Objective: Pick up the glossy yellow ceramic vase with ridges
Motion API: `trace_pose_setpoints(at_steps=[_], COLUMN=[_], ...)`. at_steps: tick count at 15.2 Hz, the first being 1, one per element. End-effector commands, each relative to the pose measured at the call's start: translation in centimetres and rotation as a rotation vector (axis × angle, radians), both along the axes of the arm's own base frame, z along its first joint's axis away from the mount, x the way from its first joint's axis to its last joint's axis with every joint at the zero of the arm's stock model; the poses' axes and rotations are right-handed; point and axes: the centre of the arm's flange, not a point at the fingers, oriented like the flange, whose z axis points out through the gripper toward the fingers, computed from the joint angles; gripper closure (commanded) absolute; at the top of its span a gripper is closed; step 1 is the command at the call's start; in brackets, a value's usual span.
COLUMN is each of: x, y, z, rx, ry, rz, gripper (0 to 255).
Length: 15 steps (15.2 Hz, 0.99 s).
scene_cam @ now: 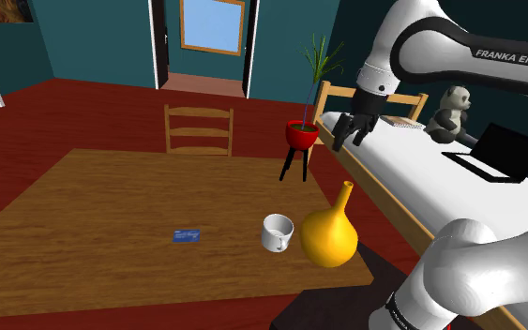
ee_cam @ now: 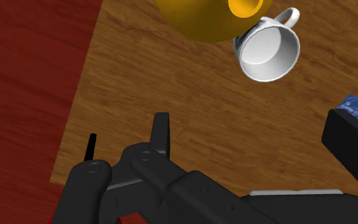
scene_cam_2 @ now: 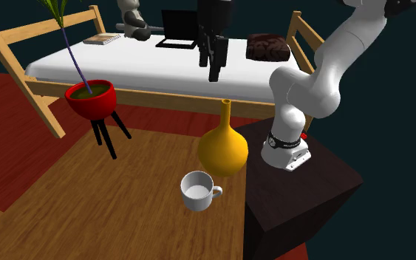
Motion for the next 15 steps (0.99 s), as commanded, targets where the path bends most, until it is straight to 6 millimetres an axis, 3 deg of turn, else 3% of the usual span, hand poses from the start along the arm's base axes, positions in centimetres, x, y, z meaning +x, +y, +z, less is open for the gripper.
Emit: trace_pose_setpoints(at_steps=[1,8,15], x=[0.0,-5.6,-5.6], y=[0.0,1.5,1.5], z=[0.0,-7.3,-11.0], rx=[0.0,0.008,0.008], ry=[0.0,-0.038,-0.038], rz=[0.0,0.093,0.093], gripper=[0,0,0])
